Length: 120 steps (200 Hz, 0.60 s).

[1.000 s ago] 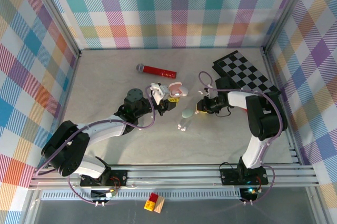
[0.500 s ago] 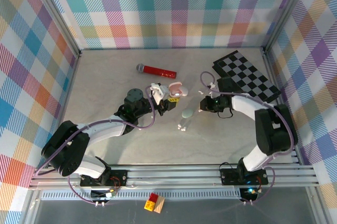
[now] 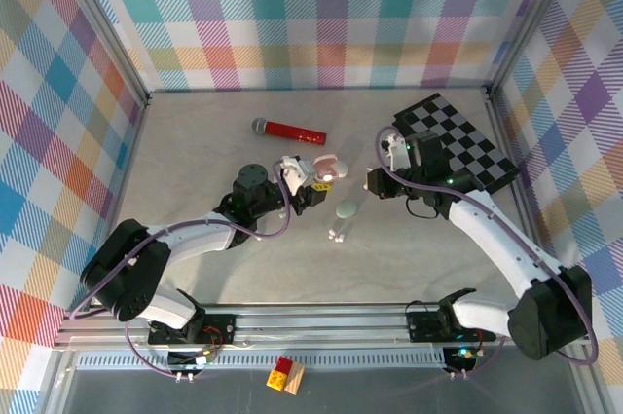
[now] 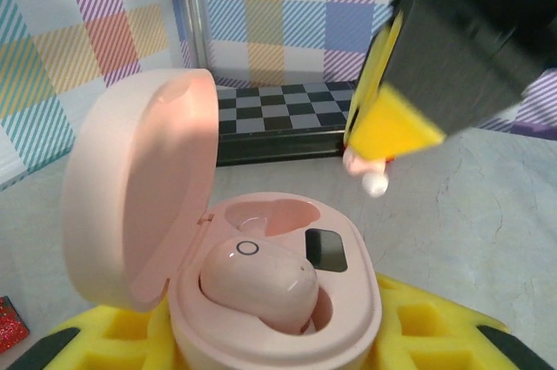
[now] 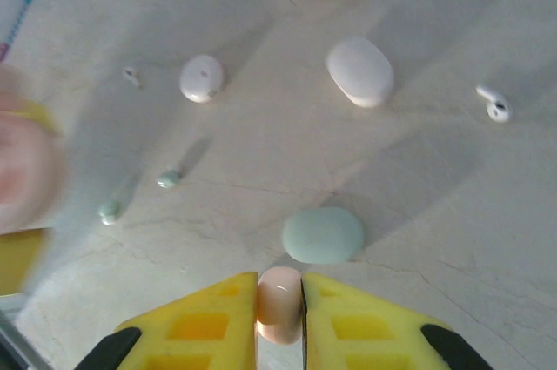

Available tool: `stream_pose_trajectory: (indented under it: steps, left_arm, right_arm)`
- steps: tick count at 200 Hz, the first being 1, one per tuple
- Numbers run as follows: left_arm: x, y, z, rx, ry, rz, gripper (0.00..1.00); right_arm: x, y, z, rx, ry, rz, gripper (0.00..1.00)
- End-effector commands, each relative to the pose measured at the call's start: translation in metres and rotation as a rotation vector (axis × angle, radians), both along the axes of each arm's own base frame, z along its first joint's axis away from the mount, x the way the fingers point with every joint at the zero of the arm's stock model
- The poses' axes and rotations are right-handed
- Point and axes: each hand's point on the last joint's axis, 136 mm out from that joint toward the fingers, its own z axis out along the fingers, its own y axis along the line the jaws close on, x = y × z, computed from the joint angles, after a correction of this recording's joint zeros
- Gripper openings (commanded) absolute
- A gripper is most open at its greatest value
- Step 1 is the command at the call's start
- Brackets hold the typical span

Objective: Insert the wireless bluetooth earbuds into the charging case

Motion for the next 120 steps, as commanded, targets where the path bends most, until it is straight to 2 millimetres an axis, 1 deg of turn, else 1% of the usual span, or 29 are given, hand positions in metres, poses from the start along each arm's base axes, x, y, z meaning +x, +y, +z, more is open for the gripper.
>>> stream_pose_trajectory:
  steps: [1,39,60,87,120]
  left_arm:
    - [0.002,-0.003,0.000,0.013,-0.029,-0.007,0.33]
    - [-0.001,-0.008,-0.002,0.030,-0.037,-0.021,0.33]
    - [-0.003,-0.010,-0.003,0.032,-0.038,-0.029,0.33]
    - [-0.006,-0.012,0.000,0.025,-0.045,-0.039,0.33]
    - [-0.010,-0.013,0.004,0.019,-0.052,-0.049,0.33]
  right_arm:
    - [-0.010,0.004,0.024,-0.034,-0.035,0.030,0.17]
    - [-0.016,0.026,0.051,-0.044,-0.094,0.098,0.17]
    - [-0.016,0.041,0.061,-0.044,-0.118,0.134,0.17]
    - [-0.012,0.055,0.063,-0.061,-0.125,0.167,0.17]
    - [-0.005,0.060,0.057,-0.103,-0.129,0.173,0.18]
